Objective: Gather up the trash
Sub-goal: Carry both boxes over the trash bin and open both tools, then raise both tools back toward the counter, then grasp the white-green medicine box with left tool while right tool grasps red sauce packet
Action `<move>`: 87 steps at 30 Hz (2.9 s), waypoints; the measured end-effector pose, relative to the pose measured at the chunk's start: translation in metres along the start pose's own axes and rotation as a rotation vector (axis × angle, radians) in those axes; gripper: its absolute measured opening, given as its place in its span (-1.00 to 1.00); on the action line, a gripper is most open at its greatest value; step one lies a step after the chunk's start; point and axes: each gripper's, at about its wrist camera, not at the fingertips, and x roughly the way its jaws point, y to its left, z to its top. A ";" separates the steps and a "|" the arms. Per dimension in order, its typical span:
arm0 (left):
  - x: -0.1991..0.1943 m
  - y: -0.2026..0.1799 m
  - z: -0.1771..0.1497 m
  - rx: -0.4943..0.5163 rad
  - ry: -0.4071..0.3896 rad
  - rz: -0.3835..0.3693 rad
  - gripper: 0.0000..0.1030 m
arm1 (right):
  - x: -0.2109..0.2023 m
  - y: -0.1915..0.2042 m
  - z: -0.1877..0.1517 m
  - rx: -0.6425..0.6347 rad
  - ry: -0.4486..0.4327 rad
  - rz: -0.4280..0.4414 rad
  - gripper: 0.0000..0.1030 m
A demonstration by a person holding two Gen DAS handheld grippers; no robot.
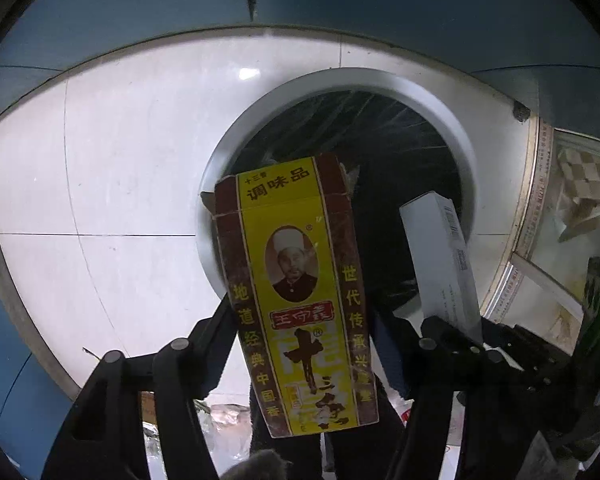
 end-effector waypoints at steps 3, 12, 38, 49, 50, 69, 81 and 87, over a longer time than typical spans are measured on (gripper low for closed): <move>-0.010 0.008 -0.010 -0.015 -0.056 0.040 0.92 | 0.000 0.006 -0.009 -0.007 -0.014 -0.028 0.63; -0.075 0.017 -0.057 -0.067 -0.231 0.206 0.93 | -0.051 0.019 -0.028 -0.022 -0.131 -0.171 1.00; -0.349 -0.011 -0.255 -0.016 -0.370 0.149 0.93 | -0.457 0.144 -0.224 -0.133 -0.412 -0.240 1.00; -0.423 -0.014 -0.296 0.030 -0.478 0.116 0.94 | -0.529 0.180 -0.287 -0.126 -0.489 -0.208 1.00; -0.429 -0.014 -0.295 0.036 -0.493 0.104 1.00 | -0.533 0.183 -0.289 -0.125 -0.494 -0.201 1.00; -0.593 -0.063 -0.103 -0.144 -0.694 -0.015 1.00 | -0.690 0.156 -0.082 0.019 -0.684 -0.004 1.00; -0.569 -0.129 0.109 -0.266 -0.452 -0.159 0.92 | -0.703 0.080 0.134 0.142 -0.587 -0.014 0.17; -0.547 -0.138 0.141 -0.317 -0.398 -0.061 0.52 | -0.678 0.075 0.172 0.083 -0.550 -0.036 -0.50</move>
